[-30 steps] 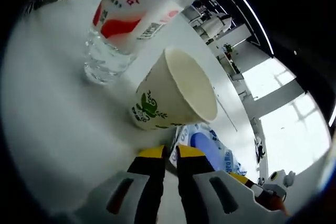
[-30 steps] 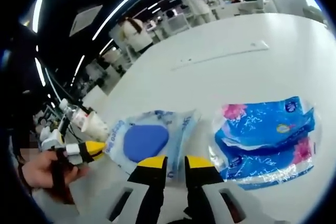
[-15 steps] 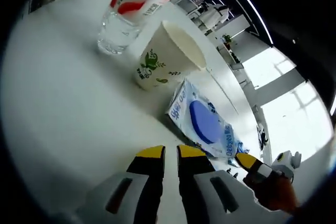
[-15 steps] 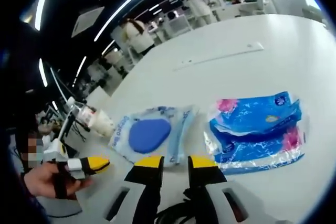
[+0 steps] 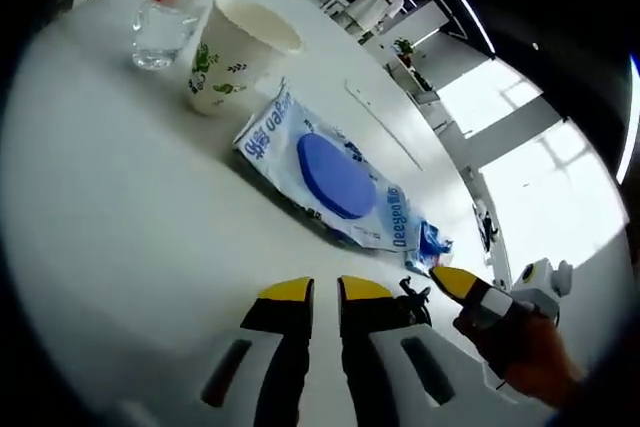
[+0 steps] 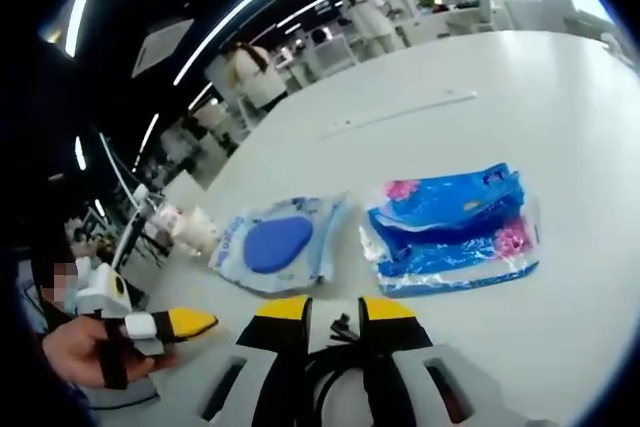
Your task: Arrange the tabletop items into an orderly group along one side of the table until the central work area is clear of visible clutter.
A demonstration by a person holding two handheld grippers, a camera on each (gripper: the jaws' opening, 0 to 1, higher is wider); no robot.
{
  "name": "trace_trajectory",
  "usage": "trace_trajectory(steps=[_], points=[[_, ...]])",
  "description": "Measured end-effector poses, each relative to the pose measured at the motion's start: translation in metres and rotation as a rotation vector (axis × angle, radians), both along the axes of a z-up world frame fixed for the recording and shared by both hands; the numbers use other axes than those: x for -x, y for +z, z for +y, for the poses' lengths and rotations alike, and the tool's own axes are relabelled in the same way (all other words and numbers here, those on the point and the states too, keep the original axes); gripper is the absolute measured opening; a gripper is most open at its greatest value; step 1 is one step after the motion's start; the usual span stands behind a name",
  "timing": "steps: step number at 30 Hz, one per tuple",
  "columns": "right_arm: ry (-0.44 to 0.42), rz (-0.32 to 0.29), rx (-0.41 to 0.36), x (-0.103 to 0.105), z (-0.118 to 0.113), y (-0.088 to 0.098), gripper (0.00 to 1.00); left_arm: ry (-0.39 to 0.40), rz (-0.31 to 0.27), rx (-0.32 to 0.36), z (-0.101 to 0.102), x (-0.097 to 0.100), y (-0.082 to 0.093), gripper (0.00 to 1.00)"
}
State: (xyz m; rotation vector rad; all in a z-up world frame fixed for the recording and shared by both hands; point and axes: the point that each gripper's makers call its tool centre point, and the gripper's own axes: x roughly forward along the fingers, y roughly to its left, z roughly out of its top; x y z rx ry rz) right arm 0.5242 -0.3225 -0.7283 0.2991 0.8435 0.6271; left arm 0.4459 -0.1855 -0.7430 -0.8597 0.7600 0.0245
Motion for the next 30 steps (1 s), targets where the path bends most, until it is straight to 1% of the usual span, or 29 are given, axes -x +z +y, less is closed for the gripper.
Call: trace_trajectory(steps=[6,9,10,13,14,19,22,26,30], points=[[-0.021,-0.009,-0.003,0.011,-0.014,0.003,0.17,-0.08,-0.009,-0.009,-0.028,0.005,0.005,0.07],[-0.036,-0.011,-0.003,0.018,-0.024,0.002,0.17,-0.098,-0.008,0.011,-0.044,0.005,0.006,0.07],[-0.042,-0.011,-0.004,0.021,-0.027,0.002,0.17,-0.118,-0.014,0.013,-0.053,0.004,0.007,0.08],[-0.055,-0.01,-0.002,0.028,-0.035,0.002,0.17,-0.164,-0.012,-0.003,-0.067,0.004,0.008,0.1],[-0.067,-0.007,-0.001,0.031,-0.042,0.0,0.17,-0.181,-0.016,-0.008,-0.072,0.004,0.01,0.1],[-0.102,0.0,-0.001,0.041,-0.058,-0.003,0.17,-0.229,-0.013,-0.03,-0.084,0.008,0.008,0.12],[-0.126,0.007,0.0,0.047,-0.068,-0.005,0.17,-0.246,-0.007,-0.042,-0.087,0.011,0.005,0.12],[-0.142,0.02,-0.001,0.051,-0.073,-0.01,0.17,-0.259,0.002,-0.051,-0.089,0.014,0.002,0.13],[-0.137,0.029,-0.002,0.053,-0.071,-0.011,0.17,-0.263,0.003,-0.055,-0.091,0.013,0.001,0.13]])
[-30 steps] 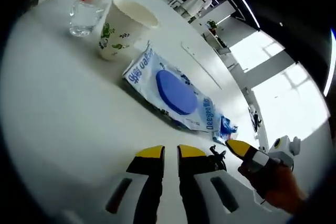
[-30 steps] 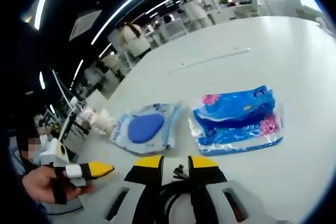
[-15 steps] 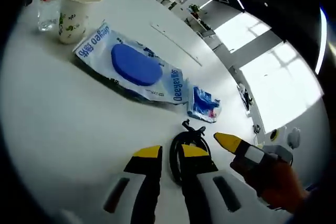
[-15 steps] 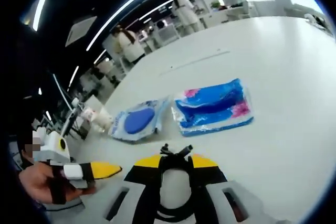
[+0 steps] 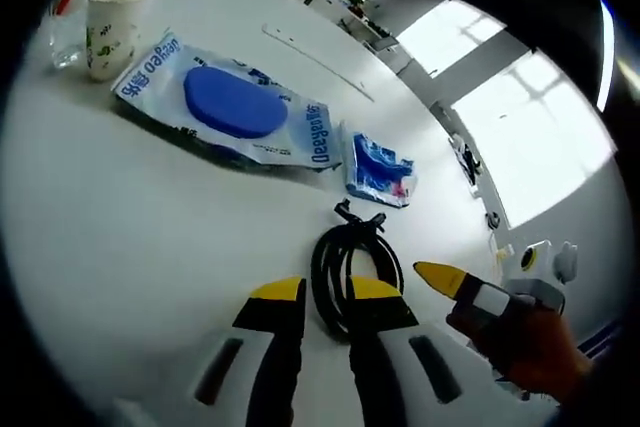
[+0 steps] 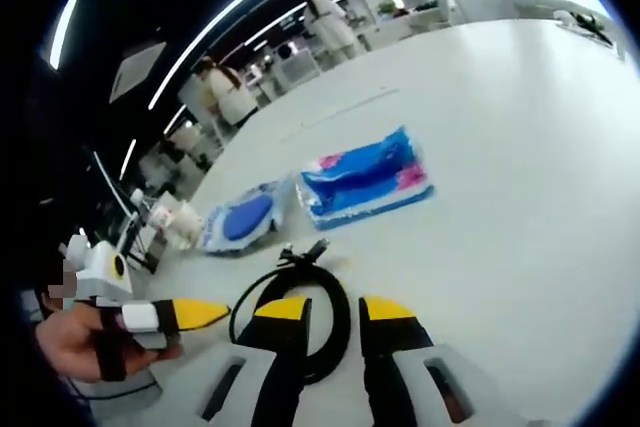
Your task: Arrange the tabletop items into an orderly group along one side of the table until the central work area is clear of visible clutter.
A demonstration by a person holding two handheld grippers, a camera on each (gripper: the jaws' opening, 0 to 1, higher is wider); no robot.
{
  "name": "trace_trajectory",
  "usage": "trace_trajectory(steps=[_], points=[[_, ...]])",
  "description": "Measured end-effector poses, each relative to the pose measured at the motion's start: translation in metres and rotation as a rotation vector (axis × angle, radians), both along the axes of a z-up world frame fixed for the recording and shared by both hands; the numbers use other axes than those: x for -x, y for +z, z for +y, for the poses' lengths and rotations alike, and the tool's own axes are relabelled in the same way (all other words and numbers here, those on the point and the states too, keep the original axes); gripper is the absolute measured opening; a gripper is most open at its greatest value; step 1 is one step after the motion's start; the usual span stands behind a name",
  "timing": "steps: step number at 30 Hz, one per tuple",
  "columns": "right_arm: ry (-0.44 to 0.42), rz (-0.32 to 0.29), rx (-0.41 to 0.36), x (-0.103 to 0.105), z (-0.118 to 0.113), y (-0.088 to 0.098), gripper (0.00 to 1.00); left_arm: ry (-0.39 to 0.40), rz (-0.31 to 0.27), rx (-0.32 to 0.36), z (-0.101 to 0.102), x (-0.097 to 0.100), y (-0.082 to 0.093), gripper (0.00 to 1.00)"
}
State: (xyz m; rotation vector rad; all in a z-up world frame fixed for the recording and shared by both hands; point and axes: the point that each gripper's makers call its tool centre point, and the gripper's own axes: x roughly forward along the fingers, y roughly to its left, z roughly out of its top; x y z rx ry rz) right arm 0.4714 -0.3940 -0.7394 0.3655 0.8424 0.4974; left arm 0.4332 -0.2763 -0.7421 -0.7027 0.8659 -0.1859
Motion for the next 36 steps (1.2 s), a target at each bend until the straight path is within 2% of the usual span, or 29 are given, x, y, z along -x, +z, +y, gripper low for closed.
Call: trace_trajectory(steps=[6,26,28,30,36], points=[[0.012,0.006,0.002,0.002,0.005,-0.003,0.18,-0.023,0.003,-0.024,-0.003,0.002,-0.004,0.13],[0.028,0.053,0.014,0.008,0.004,-0.02,0.16,-0.034,0.031,-0.019,-0.011,0.005,-0.017,0.1],[0.035,0.052,0.019,0.008,0.005,-0.021,0.13,-0.031,0.03,-0.01,-0.014,0.005,-0.018,0.05],[0.055,0.046,0.041,0.009,0.006,-0.023,0.04,-0.029,0.026,0.001,-0.018,0.005,-0.018,0.0],[0.059,0.039,0.036,0.006,0.009,-0.021,0.03,-0.023,0.03,0.005,-0.016,0.004,-0.017,0.0]])
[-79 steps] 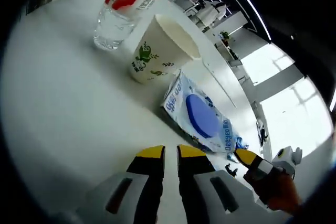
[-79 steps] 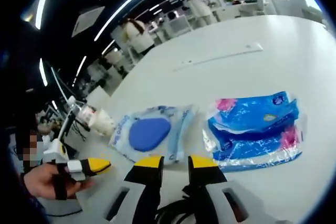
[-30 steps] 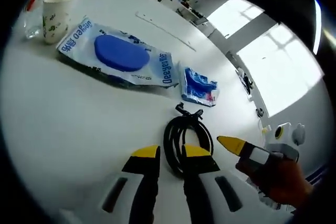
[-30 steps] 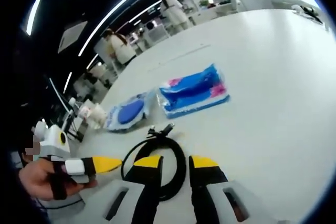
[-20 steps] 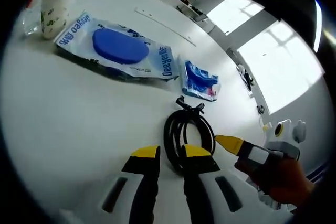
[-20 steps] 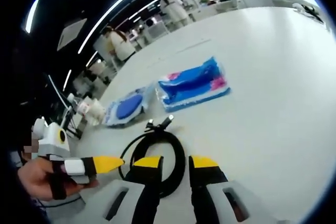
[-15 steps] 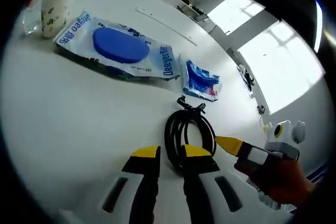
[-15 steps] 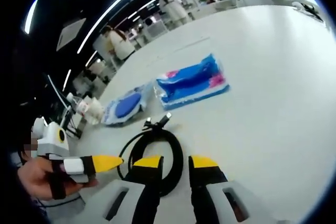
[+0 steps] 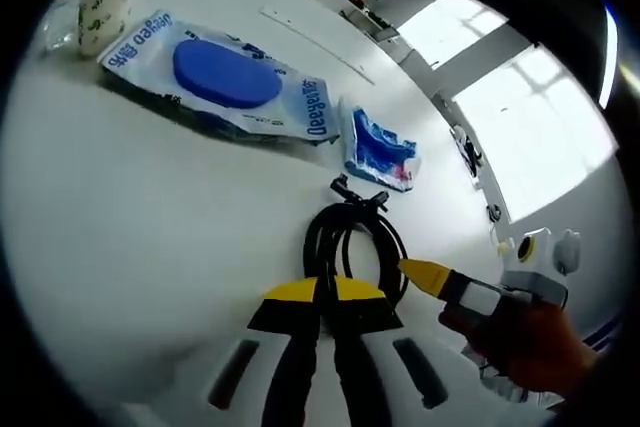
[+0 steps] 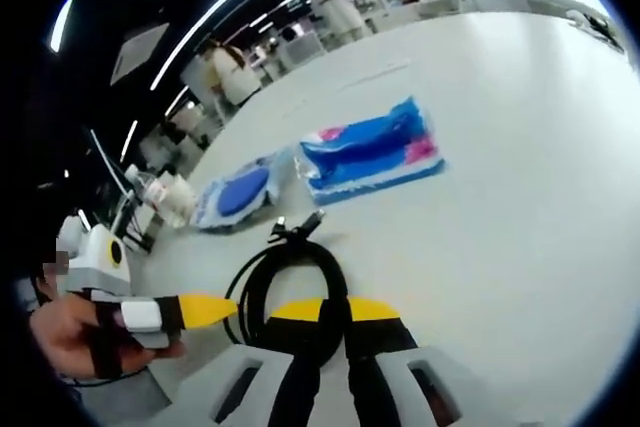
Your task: Arrange the tabletop items into an orderly group along one side of the table until the central work area is clear of visible clutter.
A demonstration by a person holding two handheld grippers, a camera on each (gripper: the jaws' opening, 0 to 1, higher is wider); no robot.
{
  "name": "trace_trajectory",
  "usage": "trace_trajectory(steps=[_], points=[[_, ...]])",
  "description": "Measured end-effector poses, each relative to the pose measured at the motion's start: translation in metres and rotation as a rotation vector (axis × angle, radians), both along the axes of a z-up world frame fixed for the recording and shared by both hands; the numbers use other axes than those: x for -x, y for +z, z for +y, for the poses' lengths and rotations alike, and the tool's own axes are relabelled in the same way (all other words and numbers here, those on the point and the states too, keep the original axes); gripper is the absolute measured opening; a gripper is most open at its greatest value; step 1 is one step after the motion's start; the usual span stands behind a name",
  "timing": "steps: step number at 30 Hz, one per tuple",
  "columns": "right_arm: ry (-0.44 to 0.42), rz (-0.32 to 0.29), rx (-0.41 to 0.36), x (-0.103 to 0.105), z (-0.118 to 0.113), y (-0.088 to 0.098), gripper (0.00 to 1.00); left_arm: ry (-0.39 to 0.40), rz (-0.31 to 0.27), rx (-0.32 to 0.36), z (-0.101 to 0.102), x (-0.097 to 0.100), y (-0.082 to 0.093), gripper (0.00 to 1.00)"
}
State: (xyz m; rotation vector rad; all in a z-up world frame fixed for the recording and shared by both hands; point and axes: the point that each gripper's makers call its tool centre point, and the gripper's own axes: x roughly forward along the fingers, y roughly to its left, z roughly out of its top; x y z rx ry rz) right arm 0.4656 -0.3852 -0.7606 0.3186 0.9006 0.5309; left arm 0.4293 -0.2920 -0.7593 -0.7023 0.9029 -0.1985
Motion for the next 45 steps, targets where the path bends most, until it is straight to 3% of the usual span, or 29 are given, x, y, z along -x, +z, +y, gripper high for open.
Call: trace_trajectory(steps=[15,26,41,45], points=[[0.022,0.006,-0.012,-0.016,0.021,0.002,0.03,0.04,0.004,-0.01,0.013,-0.003,0.001,0.0],[0.035,0.011,-0.005,-0.013,0.011,0.002,0.06,0.046,-0.009,-0.025,0.021,-0.001,0.008,0.03],[0.062,-0.017,0.018,-0.002,0.001,0.014,0.08,0.119,-0.042,-0.034,0.065,0.011,0.021,0.02],[0.09,-0.034,0.027,0.003,0.003,0.017,0.08,0.114,-0.06,-0.069,0.083,0.019,0.026,0.02]])
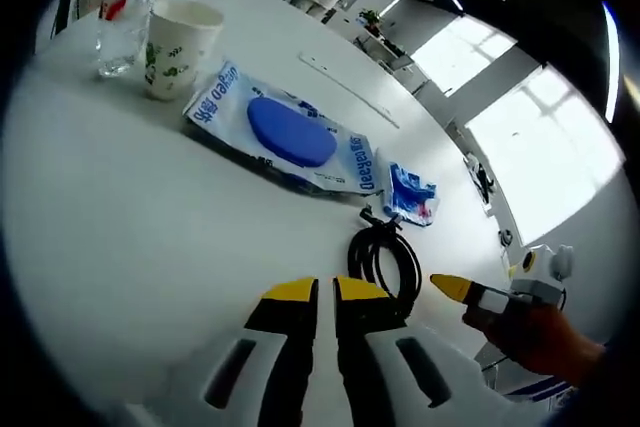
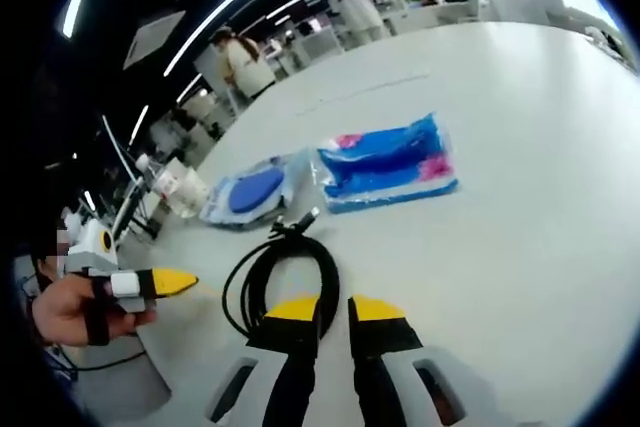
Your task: Arrange the tabletop items into an orderly group along one side of the table until the central work area is clear of visible clutter.
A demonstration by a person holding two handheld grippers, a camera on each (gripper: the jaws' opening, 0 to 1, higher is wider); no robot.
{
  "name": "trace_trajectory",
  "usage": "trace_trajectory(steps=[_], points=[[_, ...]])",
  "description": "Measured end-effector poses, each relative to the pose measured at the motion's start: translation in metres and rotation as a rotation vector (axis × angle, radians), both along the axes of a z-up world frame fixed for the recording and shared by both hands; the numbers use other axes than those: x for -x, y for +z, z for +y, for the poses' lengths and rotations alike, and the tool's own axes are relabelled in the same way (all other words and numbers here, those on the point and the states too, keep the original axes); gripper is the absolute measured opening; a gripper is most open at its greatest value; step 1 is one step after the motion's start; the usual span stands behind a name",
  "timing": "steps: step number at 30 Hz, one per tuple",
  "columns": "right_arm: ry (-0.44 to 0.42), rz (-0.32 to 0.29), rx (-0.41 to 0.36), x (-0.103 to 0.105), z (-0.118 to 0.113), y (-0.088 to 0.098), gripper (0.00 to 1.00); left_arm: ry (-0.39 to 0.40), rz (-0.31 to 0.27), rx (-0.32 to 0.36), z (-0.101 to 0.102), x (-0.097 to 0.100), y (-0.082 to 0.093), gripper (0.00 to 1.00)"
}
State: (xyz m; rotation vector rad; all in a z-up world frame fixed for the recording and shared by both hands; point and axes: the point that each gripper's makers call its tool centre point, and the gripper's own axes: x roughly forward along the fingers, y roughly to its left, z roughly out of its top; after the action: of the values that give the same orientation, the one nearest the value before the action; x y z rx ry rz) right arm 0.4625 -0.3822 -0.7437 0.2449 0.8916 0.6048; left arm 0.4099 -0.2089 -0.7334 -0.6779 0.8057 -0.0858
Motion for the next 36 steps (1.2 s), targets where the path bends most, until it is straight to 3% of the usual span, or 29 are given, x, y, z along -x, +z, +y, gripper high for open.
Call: trace_trajectory(steps=[8,16,27,36], points=[[0.02,-0.039,0.02,0.01,0.001,0.007,0.08,-0.045,-0.039,-0.106,0.036,0.021,0.01,0.04],[0.165,-0.118,0.078,0.029,0.009,0.019,0.14,-0.078,-0.097,-0.197,0.069,0.037,0.028,0.08],[0.269,-0.217,0.058,0.044,0.015,0.05,0.4,-0.151,-0.214,-0.359,0.109,0.049,0.066,0.25],[0.289,-0.248,0.056,0.05,0.006,0.07,0.52,-0.17,-0.28,-0.375,0.122,0.059,0.094,0.42]])
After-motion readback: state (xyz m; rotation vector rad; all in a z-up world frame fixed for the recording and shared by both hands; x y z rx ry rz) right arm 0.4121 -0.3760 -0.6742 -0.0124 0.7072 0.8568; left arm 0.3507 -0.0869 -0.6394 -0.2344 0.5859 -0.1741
